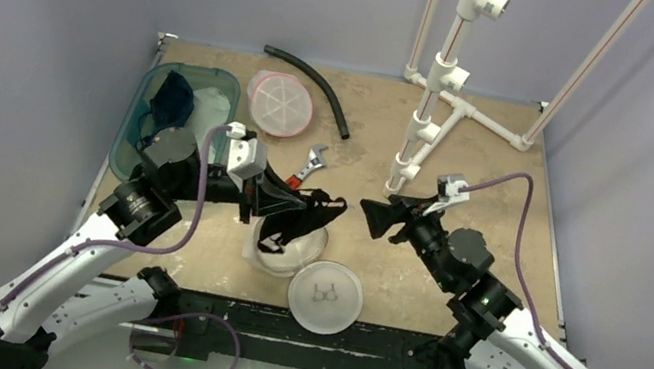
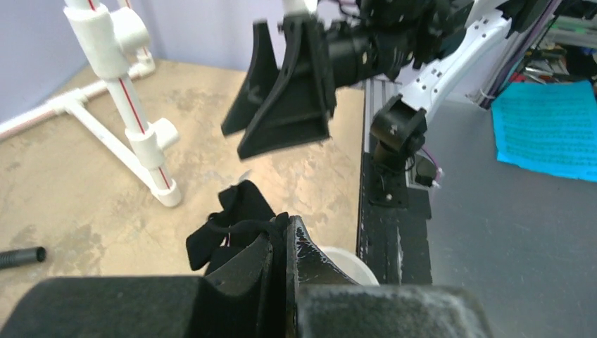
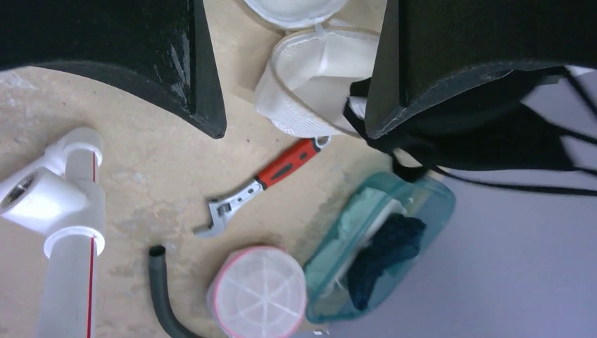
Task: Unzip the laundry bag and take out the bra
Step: Pick up the bra from the laundry bag.
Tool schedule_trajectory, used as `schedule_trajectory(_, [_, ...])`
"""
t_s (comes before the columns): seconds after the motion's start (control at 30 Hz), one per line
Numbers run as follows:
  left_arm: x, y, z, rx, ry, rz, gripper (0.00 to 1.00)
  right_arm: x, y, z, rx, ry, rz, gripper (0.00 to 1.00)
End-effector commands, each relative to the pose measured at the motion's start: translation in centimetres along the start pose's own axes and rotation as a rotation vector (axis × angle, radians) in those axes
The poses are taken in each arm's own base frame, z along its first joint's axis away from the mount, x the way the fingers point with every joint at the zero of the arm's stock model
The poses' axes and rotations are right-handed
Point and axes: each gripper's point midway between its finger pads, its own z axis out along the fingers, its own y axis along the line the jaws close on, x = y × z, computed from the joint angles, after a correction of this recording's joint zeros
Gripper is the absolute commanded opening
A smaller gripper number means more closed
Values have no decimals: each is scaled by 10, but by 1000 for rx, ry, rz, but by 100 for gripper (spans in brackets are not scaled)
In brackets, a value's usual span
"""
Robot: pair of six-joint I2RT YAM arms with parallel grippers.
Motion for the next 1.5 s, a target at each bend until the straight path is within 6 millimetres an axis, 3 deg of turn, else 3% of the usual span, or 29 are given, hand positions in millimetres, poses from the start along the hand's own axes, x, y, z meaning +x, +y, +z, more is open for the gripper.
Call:
schedule_trajectory(0.0, [13, -9, 2, 88, 59, 39, 0, -8, 15, -12, -116, -58, -31, 76])
schedule_trajectory(0.2, [25, -19, 7, 206, 105, 27, 0, -20, 64, -33, -423, -144, -97, 75])
schedule_trajectory(0.4, [-6, -28, 3, 227, 53, 71, 0, -16, 88, -47, -589, -138, -108, 75])
schedule_trajectory(0.63, [-48, -32, -9, 149, -44, 166, 0, -32, 91, -55, -589, -188, -103, 74])
schedule_trajectory(0.87, [-92, -63, -25, 237, -141, 319, 0, -31, 106, -64, -668, -139, -43, 76])
schedule_trajectory(1.1, [-85, -81, -42, 286, -133, 482, 0, -35, 148, -71, -869, -13, 40, 77])
schedule_trajectory(1.23, [-97, -95, -48, 318, -221, 518, 0, -48, 169, -78, -988, -15, 83, 78])
schedule_trajectory(1.47, [-116, -114, -55, 402, -295, 510, 0, -57, 188, -62, -1066, -10, 64, 78])
